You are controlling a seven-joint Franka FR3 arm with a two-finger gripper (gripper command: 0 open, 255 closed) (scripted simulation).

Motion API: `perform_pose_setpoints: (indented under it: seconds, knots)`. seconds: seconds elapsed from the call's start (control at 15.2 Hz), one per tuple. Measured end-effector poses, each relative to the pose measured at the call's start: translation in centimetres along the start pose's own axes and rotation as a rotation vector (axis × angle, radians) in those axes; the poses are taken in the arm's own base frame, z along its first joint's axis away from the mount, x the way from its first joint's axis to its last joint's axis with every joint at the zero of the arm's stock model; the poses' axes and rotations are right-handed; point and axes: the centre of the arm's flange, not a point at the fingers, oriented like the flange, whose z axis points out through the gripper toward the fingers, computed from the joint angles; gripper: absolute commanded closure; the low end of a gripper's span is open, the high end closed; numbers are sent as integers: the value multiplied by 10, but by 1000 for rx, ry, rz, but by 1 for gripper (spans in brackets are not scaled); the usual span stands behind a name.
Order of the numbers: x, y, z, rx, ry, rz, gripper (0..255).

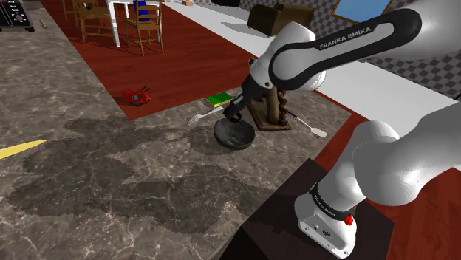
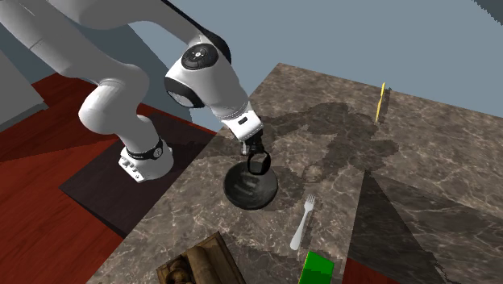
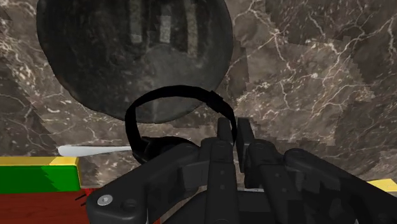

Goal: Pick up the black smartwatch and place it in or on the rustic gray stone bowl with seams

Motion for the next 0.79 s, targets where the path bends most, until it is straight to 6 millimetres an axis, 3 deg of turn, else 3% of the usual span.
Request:
perform_pose_setpoints:
  seconds: [0.2,0.79]
  knots:
    - [-9,18,6,1,-1,-1,255]
    - [-24,30,49,2,-1,-2,255]
